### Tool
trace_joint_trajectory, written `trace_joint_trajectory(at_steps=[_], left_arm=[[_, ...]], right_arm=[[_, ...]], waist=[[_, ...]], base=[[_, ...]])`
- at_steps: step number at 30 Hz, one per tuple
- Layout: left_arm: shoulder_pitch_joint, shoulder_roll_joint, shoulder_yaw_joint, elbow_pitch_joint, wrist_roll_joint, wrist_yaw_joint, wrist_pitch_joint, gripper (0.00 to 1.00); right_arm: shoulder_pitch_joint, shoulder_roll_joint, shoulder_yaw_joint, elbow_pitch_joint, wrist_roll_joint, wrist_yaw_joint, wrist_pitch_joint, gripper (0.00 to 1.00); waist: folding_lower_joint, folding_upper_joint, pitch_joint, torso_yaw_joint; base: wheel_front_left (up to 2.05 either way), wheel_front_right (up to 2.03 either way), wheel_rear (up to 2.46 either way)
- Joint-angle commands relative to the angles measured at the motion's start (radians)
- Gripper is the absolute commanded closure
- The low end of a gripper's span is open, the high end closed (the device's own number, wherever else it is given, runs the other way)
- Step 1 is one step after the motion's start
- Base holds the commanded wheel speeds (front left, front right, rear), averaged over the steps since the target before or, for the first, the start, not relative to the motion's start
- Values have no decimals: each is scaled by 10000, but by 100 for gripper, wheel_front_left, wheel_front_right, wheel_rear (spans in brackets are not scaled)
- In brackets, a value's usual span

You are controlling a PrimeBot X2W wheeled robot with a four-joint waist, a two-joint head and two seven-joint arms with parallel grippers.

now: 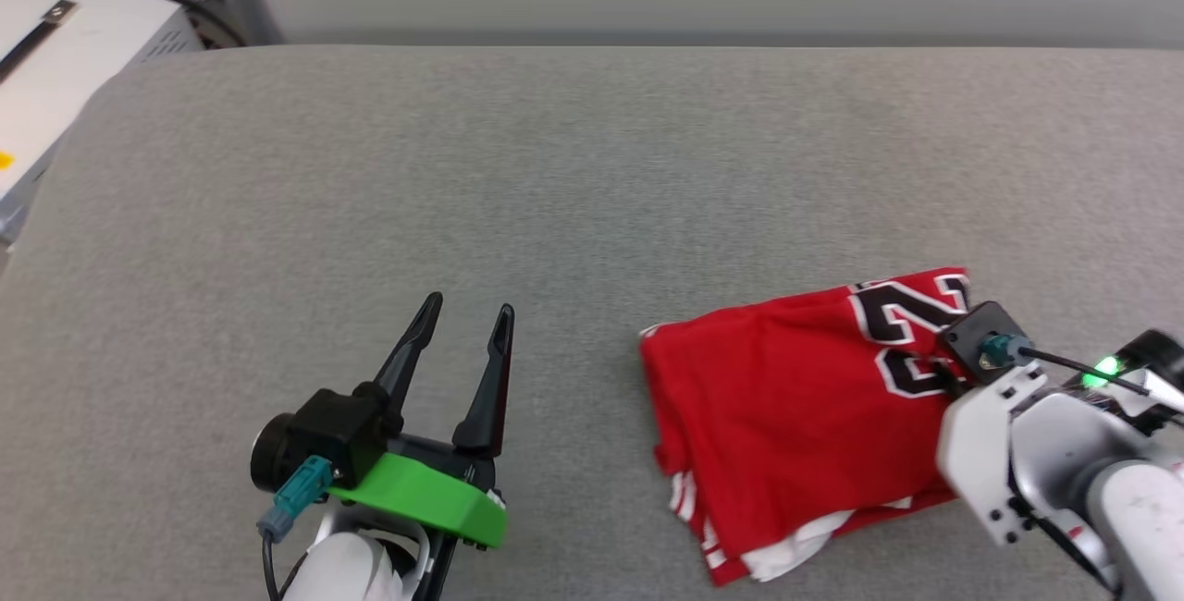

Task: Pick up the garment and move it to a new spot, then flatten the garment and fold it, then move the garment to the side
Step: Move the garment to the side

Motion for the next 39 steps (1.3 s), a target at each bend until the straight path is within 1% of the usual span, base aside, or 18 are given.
trace_joint_trajectory(at_steps=[1,3,8,11,15,17,21,22,27,30,34,39], left_arm=[[12,29,-26,-34,-35,-27,-59,0],[-34,39,-166,-91,-11,-27,-59,0],[-264,138,-771,-198,155,-27,-59,0],[-565,182,-1191,-342,228,-27,-59,0],[-1088,334,-1671,-521,302,-27,-59,0],[-1481,483,-1894,-618,345,-27,-59,0],[-2006,751,-2052,-829,412,-27,-59,0],[-2214,932,-2130,-969,447,-27,-59,0],[-2655,1363,-2223,-1378,518,-27,-59,0],[-2846,1467,-2027,-1676,480,-27,-59,0],[-2966,1624,-1898,-1826,486,-27,-59,0],[-3003,1646,-1905,-1878,495,-27,-59,0]], right_arm=[[-227,-460,99,-95,-52,-11,65,100],[-466,-1170,213,-183,13,-11,89,100],[-950,-2354,127,59,144,-11,-10,100],[-1185,-2809,-59,441,249,-11,-233,100],[-1476,-3295,-504,1177,285,-11,-725,100],[-1701,-3521,-870,1851,276,-11,-1260,100],[-2106,-3709,-1542,3136,106,-11,-2185,100],[-2351,-3731,-1916,3780,4,-11,-2635,100],[-2978,-3547,-2908,5242,-349,-11,-3433,100],[-3328,-3425,-3540,6176,-568,-11,-3811,100],[-3717,-3305,-3952,7113,-747,-11,-4148,100],[-4203,-3164,-4502,7837,-1182,-11,-4617,100]], waist=[[0,108,-65,-773],[0,108,40,-1164],[0,108,441,-1897],[0,108,874,-2235],[0,108,1664,-2486],[0,108,2147,-2555],[0,108,2879,-2641],[0,108,3259,-2650],[0,108,4091,-2536],[0,108,4489,-2415],[0,108,4822,-2294],[0,108,5007,-2148]], base=[[0,0,0],[0,0,0],[0,0,0],[0,0,0],[0,0,0],[0,0,0],[0,0,0],[0,0,0],[0,0,0],[0,0,0],[0,0,0],[0,0,0]])
